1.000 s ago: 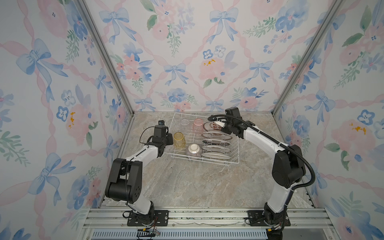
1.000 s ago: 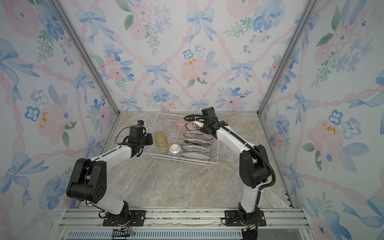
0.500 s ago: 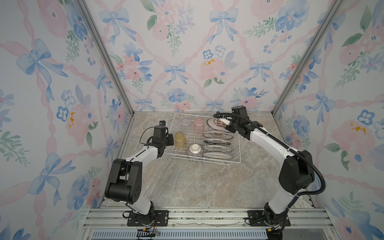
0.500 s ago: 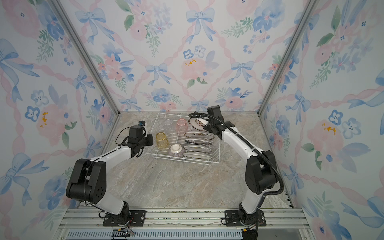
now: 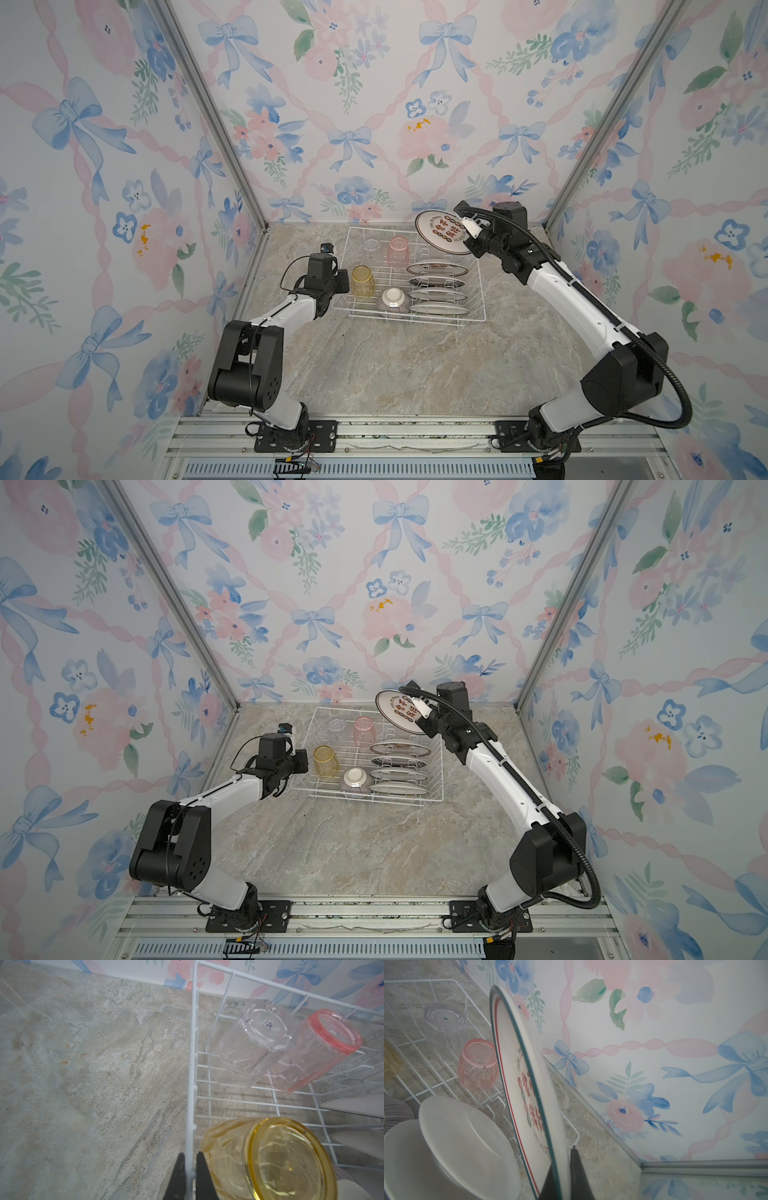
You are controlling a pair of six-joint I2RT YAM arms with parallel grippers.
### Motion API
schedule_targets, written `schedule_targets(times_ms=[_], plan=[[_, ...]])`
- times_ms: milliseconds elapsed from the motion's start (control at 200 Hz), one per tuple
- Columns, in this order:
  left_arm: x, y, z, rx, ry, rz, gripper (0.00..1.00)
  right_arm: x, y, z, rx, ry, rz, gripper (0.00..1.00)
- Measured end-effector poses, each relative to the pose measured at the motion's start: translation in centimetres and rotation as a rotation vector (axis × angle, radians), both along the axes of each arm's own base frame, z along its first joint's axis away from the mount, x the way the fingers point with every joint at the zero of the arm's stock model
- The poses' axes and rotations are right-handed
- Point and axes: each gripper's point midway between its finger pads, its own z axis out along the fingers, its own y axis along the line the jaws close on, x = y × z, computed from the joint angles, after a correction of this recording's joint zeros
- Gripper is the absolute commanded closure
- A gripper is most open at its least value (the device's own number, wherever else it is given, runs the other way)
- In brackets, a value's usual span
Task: Unload the mixed dishes from the dish rack
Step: 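Lift the printed plate up out of the rack with the right gripper, then lower the printed plate onto the table beside the rack and release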
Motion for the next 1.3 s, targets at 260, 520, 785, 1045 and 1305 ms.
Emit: schedule_targets(times_ms=[260, 520, 785, 1045, 1305], plan=[[-0.2, 0.0, 0.0, -0.006, -0.001, 0.004, 1.0, 0.8, -11.4, 1.1, 0.384, 0.042, -0.361, 1.0], [-1.2, 0.3, 0.0, -0.021, 0.009, 0.026, 1.0, -1.7, -20.9, 0.5, 0.738, 0.031, -0.644, 1.0], [-2.9, 0.8, 0.0, -0.03, 0.03, 0.057, 1.0, -3.7, -23.1, -7.2, 0.958, 0.233, -0.761, 1.0], [-3.1, 0.9, 0.0, -0.029, 0.038, 0.061, 1.0, -6.4, -21.4, -18.2, 1.071, 0.556, -0.846, 1.0], [-3.1, 0.9, 0.0, -0.03, 0.038, 0.061, 1.0, -7.0, -19.6, -21.0, 1.115, 0.699, -0.809, 1.0]])
